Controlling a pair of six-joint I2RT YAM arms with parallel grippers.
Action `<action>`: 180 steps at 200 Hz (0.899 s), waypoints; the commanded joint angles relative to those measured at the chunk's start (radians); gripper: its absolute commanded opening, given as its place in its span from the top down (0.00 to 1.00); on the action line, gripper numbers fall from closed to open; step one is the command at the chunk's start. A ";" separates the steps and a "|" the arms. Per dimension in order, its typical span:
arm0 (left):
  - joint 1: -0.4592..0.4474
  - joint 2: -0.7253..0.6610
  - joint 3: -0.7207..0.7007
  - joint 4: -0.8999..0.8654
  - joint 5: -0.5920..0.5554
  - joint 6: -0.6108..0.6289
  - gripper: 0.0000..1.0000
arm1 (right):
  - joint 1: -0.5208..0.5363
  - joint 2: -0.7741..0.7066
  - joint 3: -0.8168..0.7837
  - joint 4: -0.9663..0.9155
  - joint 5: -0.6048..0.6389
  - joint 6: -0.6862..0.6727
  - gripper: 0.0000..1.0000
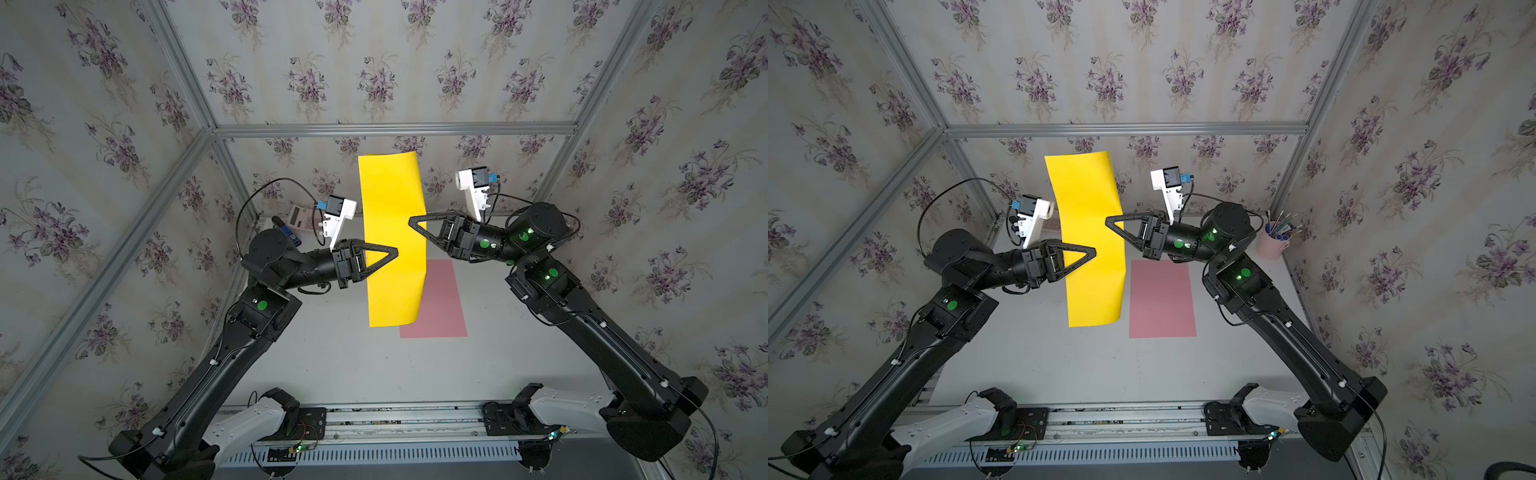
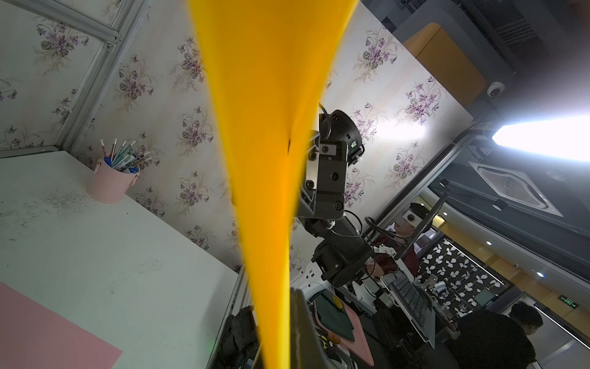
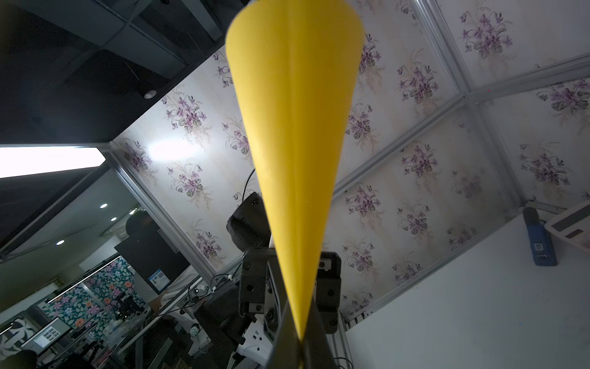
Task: Fold the rectangular paper in half along the long edge
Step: Fold the paper.
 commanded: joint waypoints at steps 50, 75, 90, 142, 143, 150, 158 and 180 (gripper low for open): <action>-0.014 -0.007 -0.009 0.014 0.003 0.008 1.00 | -0.042 0.033 0.029 0.112 -0.005 0.041 1.00; -0.017 -0.011 -0.011 0.004 -0.001 0.014 1.00 | -0.051 0.046 0.051 0.117 0.001 0.046 0.82; -0.020 -0.011 -0.012 0.004 -0.003 0.013 1.00 | -0.055 0.050 0.053 0.148 -0.005 0.058 0.98; -0.028 -0.010 -0.012 -0.003 -0.008 0.022 1.00 | -0.068 0.078 0.089 0.198 -0.020 0.083 1.00; -0.029 -0.010 -0.013 -0.004 -0.008 0.022 1.00 | -0.068 0.079 0.089 0.199 -0.019 0.083 1.00; -0.031 -0.010 -0.013 -0.002 -0.007 0.022 1.00 | -0.070 0.081 0.094 0.200 -0.016 0.086 1.00; -0.033 -0.008 -0.015 -0.002 -0.007 0.022 1.00 | -0.074 0.084 0.100 0.195 -0.009 0.088 0.94; -0.035 -0.010 -0.015 -0.005 -0.008 0.026 1.00 | -0.080 0.099 0.119 0.213 -0.027 0.094 1.00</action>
